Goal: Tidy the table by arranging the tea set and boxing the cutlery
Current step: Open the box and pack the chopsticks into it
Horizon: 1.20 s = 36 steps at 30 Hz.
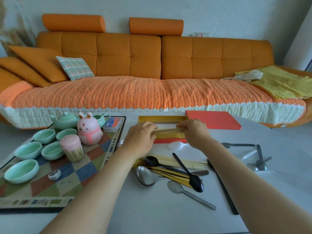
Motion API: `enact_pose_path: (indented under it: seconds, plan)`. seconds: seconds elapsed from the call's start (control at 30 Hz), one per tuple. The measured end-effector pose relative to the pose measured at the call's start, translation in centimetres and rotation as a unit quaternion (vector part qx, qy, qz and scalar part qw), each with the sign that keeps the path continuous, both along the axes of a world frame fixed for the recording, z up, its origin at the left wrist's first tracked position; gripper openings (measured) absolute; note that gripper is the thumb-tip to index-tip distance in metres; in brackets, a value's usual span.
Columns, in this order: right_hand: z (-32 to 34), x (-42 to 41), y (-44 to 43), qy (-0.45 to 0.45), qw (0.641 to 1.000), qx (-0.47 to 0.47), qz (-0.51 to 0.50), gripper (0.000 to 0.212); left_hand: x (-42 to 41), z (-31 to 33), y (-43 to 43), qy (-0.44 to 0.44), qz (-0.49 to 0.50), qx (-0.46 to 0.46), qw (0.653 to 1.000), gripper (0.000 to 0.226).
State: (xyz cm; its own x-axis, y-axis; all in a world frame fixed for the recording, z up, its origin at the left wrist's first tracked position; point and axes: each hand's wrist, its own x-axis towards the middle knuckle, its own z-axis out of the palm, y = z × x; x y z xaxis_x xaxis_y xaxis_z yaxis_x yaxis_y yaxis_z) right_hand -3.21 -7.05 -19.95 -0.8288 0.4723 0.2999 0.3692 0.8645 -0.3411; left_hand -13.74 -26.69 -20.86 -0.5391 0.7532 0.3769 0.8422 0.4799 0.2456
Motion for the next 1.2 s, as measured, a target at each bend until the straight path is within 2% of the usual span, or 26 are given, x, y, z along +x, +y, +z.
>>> enact_pose_path:
  seconds: [0.1, 0.2, 0.3, 0.43, 0.5, 0.6, 0.7, 0.8, 0.9, 1.0, 1.07, 1.2]
  plan:
    - [0.1, -0.6, 0.0, -0.002, 1.0, -0.003, 0.002, 0.05, -0.2, -0.8, 0.2, -0.008, 0.001, -0.081, 0.997, 0.045]
    - [0.6, -0.2, -0.1, 0.045, 0.999, -0.005, 0.028, 0.043, -0.4, -0.9, 0.5, -0.011, 0.014, -0.096, 0.995, 0.049]
    - [0.8, 0.6, -0.6, 0.021, 0.994, -0.024, 0.103, 0.034, -0.4, -0.7, 0.9, 0.003, 0.016, -0.089, 0.996, 0.049]
    - [0.5, 1.3, -1.0, -0.057, 0.991, -0.038, 0.117, 0.034, 0.0, -0.5, 1.1, 0.032, 0.019, -0.076, 0.996, 0.048]
    - [0.3, 1.5, -0.9, -0.046, 0.991, -0.02, 0.125, 0.035, 0.4, -0.2, 1.0, 0.057, 0.024, -0.056, 0.997, 0.045]
    - [0.5, 1.8, -0.8, 0.028, 0.988, 0.035, 0.151, 0.028, 1.2, 0.3, 1.0, 0.05, -0.002, -0.021, 0.999, 0.034]
    - [1.6, 2.8, -1.1, 0.056, 0.985, 0.027, 0.163, 0.021, 1.9, 0.6, 0.7, 0.049, -0.026, -0.001, 0.998, 0.022]
    - [2.3, 4.2, -1.2, -0.012, 0.985, 0.001, 0.174, 0.019, 2.4, 1.2, 0.6, 0.09, -0.031, 0.021, 0.995, 0.016]
    - [2.4, 5.5, -1.0, -0.109, 0.975, -0.031, 0.189, 0.015, 3.5, 2.1, 0.5, -0.013, -0.066, -0.003, 0.998, 0.015]
    - [2.2, 6.4, -1.0, -0.2, 0.959, -0.057, 0.19, 0.016, 4.6, 2.1, 0.4, -0.081, -0.082, -0.082, 0.99, 0.018]
    - [2.0, 6.7, -1.0, -0.211, 0.958, -0.068, 0.182, 0.014, 4.9, 1.6, 0.3, -0.097, -0.08, -0.121, 0.985, 0.019]
    - [1.6, 7.0, -1.0, -0.196, 0.963, -0.076, 0.165, 0.012, 4.9, 1.3, 0.3, -0.105, -0.07, -0.122, 0.984, 0.013]
